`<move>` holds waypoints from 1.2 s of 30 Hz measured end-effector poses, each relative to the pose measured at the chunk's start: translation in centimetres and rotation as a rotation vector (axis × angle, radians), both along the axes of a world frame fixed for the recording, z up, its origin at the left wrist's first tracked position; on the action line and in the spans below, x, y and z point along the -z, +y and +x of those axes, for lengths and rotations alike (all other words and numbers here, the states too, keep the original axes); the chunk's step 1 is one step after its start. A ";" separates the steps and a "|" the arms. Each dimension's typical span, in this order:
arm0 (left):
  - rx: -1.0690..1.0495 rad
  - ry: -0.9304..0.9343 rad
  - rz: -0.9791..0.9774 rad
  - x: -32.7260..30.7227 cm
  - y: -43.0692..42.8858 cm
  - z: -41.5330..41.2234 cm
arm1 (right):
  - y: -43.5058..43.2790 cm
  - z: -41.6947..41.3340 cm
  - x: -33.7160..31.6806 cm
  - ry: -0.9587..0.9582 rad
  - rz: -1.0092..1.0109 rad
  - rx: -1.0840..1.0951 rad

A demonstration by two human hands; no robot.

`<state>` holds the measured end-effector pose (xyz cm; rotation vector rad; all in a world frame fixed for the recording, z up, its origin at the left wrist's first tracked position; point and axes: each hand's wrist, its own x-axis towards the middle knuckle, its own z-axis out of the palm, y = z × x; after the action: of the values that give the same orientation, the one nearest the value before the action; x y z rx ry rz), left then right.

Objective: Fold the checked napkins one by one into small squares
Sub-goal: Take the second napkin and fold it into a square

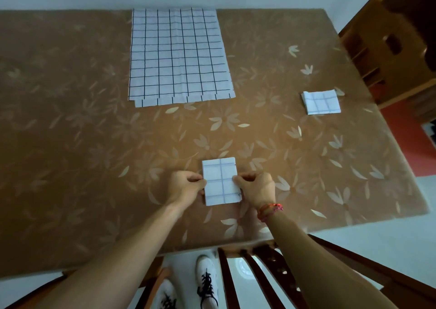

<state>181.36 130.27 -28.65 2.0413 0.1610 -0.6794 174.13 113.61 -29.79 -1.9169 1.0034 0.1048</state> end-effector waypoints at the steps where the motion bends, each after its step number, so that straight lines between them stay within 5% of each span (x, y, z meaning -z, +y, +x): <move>1: 0.017 -0.010 0.011 0.3 -0.1 0.2 | 0.0 0.2 0.1 0.005 -0.011 -0.005; 15: 0.227 -0.281 0.228 2.1 0.1 0.9 | 0.0 0.3 0.6 -0.012 -0.180 -0.128; 19: 0.433 -0.619 0.200 2.2 1.2 0.2 | 0.0 -0.2 0.6 -0.093 -0.410 -0.230; 22: 0.672 -0.871 0.237 4.1 1.9 -0.3 | 0.8 -0.5 1.5 -0.268 -0.654 -0.512; 28: 0.947 -0.840 0.493 5.5 2.5 -0.3 | 2.4 0.2 3.3 -0.153 -0.782 -0.932; 36: 1.079 -0.800 0.606 5.2 3.0 0.6 | -0.2 -0.4 3.9 0.068 -0.861 -1.044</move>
<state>181.97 133.24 -33.85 2.7583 -1.4304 -0.3614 173.73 113.45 -33.73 -3.0774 -0.0828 0.3761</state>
